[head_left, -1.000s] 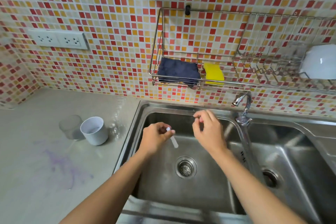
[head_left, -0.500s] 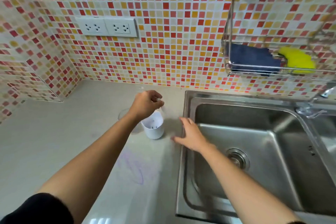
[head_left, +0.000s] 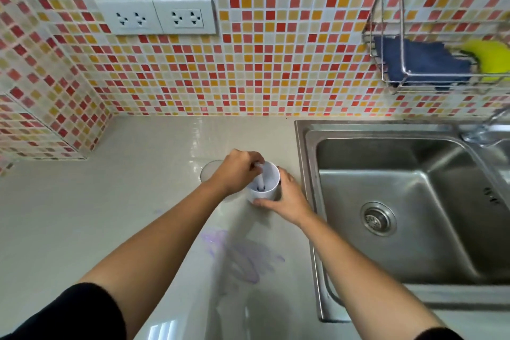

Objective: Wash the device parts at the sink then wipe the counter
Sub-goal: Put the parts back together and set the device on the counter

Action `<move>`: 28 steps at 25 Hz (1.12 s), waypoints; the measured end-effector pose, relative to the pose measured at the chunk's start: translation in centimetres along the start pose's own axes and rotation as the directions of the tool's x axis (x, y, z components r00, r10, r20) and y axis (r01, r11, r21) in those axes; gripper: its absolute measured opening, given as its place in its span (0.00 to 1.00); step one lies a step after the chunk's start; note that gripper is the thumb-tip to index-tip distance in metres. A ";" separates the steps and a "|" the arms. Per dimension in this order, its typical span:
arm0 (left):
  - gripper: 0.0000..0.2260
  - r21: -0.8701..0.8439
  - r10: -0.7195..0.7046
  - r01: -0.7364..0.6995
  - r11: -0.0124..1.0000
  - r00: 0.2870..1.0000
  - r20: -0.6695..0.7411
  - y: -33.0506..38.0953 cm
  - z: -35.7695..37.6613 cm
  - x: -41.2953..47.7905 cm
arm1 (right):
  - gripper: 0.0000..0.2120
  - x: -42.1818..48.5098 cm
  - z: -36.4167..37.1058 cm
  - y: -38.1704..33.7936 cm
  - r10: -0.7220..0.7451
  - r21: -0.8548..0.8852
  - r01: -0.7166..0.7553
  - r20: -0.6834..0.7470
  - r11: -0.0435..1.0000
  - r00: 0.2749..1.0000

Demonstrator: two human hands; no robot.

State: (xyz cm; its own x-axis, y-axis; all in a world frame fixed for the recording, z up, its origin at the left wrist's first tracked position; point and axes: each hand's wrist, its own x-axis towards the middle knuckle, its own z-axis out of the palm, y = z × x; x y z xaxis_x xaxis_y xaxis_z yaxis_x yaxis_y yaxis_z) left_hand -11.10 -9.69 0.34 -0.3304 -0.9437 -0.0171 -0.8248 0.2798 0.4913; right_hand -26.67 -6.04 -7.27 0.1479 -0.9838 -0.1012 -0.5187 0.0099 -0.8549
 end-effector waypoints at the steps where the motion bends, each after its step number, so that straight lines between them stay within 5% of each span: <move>1: 0.10 0.012 0.038 -0.038 0.999 0.999 0.016 -0.2 0.0 0.1 | 0.43 0.1 0.0 0.1 -0.002 0.002 0.002 0.001 1.000 1.000; 5: 0.13 0.145 0.187 -0.215 0.966 0.965 0.185 -0.1 0.2 0.6 | 0.42 0.7 -0.8 0.1 -0.036 -0.057 0.040 0.076 0.998 0.996; 9: 0.13 0.095 0.174 -0.199 0.975 0.959 0.222 -0.2 -0.4 0.7 | 0.42 1.1 -1.0 0.4 -0.039 -0.066 0.047 0.108 0.997 0.993; 13: 0.25 -0.182 0.002 0.011 0.983 0.997 0.076 -2.0 -2.8 -0.9 | 0.44 0.9 -0.9 0.5 -0.023 -0.023 0.025 0.075 0.999 0.997; 15: 0.34 -0.183 -0.093 0.098 0.978 0.995 0.033 -4.3 -4.0 -1.8 | 0.46 0.8 -0.5 0.6 0.009 0.026 -0.010 0.041 1.000 0.999; 19: 0.51 -0.030 -0.215 0.234 0.972 0.929 0.302 -7.6 -2.7 -4.3 | 0.40 0.7 1.2 0.9 0.092 0.153 -0.094 0.018 0.984 0.996; 24: 0.43 -0.290 -0.283 0.278 0.916 0.959 0.028 -6.7 0.5 -5.1 | 0.39 -0.5 -1.3 0.2 0.131 0.234 -0.125 -0.009 0.964 0.991; 28: 0.40 -0.339 -0.213 0.220 0.915 0.975 0.059 -4.9 2.7 -4.9 | 0.42 -2.0 -6.5 -1.0 0.140 -0.009 -0.142 -0.085 0.990 0.986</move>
State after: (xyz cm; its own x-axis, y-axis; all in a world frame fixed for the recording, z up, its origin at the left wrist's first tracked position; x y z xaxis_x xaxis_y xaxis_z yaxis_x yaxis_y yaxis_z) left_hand -6.69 -5.93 -4.27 -0.1737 -0.9696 -0.1726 -0.6713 -0.0116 0.7411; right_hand -31.88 -5.28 -2.89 0.0016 -0.9843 -0.1767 -0.5422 0.1477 -0.8272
